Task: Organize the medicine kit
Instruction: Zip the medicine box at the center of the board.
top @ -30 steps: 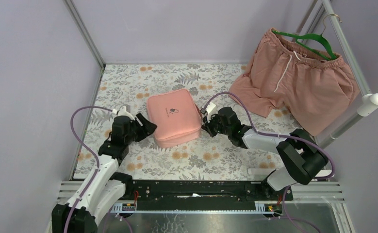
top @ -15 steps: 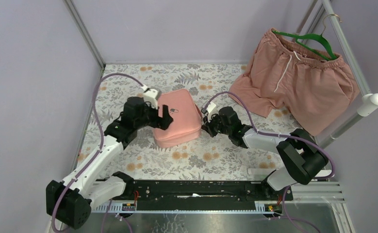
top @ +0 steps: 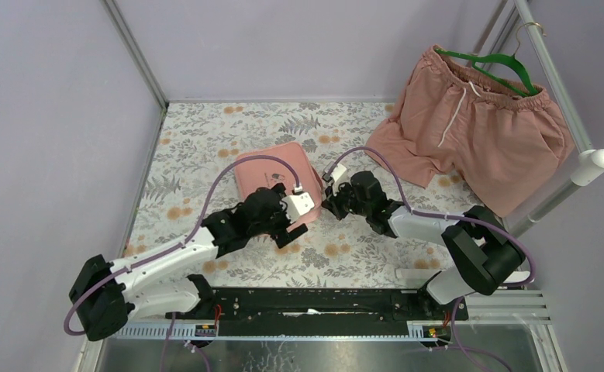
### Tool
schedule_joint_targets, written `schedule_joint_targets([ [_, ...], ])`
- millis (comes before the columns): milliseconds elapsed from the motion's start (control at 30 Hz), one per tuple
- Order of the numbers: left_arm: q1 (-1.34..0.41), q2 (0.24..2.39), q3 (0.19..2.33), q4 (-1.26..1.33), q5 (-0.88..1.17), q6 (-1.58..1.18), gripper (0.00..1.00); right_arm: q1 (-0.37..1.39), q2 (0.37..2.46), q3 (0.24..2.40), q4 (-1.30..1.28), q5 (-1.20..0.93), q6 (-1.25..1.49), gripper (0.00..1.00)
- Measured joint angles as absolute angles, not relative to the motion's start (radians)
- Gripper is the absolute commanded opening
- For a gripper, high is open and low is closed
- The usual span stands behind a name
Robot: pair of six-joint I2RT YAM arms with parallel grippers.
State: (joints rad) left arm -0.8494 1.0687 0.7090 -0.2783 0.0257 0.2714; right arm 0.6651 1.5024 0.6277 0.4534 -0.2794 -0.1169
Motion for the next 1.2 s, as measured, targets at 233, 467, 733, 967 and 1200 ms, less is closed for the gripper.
schedule_joint_targets([
  [233, -0.907, 1.151, 0.688, -0.256, -0.176, 0.343, 0.82, 0.664, 1.5, 0.622, 0.461, -0.281, -0.107, 0.0],
  [467, -0.916, 1.218, 0.688, -0.205, -0.307, 0.375, 0.68, 0.665, 1.475, 0.603, 0.463, -0.285, -0.1, 0.0],
  [733, -0.929, 1.263, 0.696, -0.187, -0.347, 0.372, 0.43, 0.664, 1.426, 0.562, 0.47, -0.287, -0.1, 0.0],
  [967, -0.927, 1.315, 0.728, -0.181, -0.357, 0.35, 0.09, 0.67, 1.352, 0.505, 0.463, -0.294, -0.091, 0.0],
  [1200, -0.908, 1.327, 0.749, -0.193, -0.34, 0.308, 0.05, 0.714, 1.319, 0.452, 0.509, -0.265, -0.051, 0.0],
])
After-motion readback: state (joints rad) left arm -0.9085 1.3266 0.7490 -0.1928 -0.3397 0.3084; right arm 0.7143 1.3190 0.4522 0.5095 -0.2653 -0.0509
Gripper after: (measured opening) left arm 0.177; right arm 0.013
